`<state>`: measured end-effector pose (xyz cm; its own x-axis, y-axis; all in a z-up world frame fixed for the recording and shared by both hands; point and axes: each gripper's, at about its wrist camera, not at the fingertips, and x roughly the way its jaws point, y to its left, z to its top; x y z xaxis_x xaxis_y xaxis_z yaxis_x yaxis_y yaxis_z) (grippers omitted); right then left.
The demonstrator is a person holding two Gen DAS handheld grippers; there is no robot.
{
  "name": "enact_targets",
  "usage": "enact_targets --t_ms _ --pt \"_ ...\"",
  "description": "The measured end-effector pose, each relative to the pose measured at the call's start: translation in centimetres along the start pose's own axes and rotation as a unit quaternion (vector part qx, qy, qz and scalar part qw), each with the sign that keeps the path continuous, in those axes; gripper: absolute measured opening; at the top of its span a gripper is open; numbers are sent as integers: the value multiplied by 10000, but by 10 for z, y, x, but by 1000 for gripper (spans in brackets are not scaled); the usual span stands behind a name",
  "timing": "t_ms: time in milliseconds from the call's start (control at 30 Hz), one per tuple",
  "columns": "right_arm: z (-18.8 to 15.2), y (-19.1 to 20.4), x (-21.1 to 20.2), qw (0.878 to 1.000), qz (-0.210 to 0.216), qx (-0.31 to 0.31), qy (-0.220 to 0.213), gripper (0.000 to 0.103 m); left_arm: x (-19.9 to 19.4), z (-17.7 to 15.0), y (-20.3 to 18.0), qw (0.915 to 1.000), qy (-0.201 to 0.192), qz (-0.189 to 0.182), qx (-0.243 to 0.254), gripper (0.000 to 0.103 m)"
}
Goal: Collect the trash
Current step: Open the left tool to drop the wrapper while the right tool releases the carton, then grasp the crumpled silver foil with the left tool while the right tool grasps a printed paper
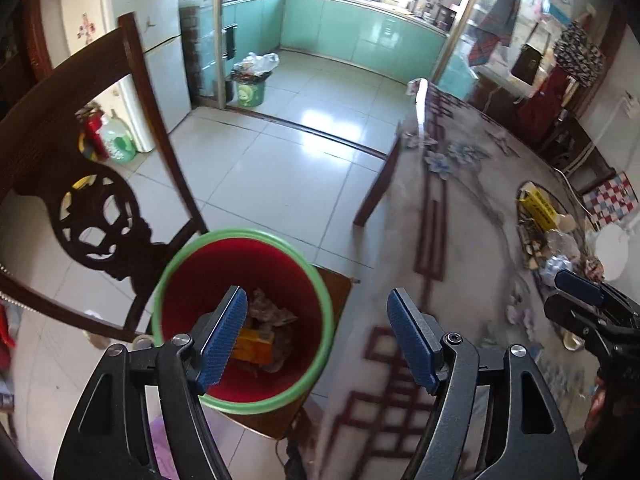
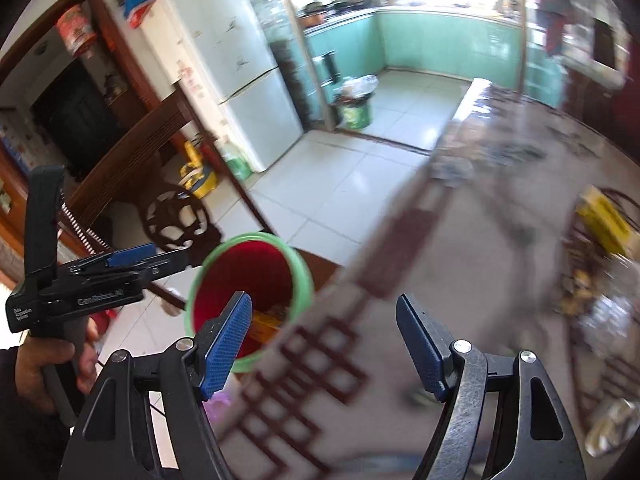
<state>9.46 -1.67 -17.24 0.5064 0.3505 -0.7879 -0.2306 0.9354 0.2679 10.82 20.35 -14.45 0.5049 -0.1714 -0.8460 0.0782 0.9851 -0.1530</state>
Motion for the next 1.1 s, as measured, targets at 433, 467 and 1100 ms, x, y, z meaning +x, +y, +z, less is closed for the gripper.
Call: enact_targets --t_ms 433,467,1100 --pt "-110 -301 -118 9674 -1326 2138 282 74 28 -13 -236 9846 329 -1281 1143 73" --pt "-118 -315 -113 9636 -1071 2426 344 74 32 -12 -249 9834 368 -1340 1166 73" --pt "-145 -349 -104 9598 -267 2793 90 37 150 -15 -359 9764 1455 -1331 880 44"
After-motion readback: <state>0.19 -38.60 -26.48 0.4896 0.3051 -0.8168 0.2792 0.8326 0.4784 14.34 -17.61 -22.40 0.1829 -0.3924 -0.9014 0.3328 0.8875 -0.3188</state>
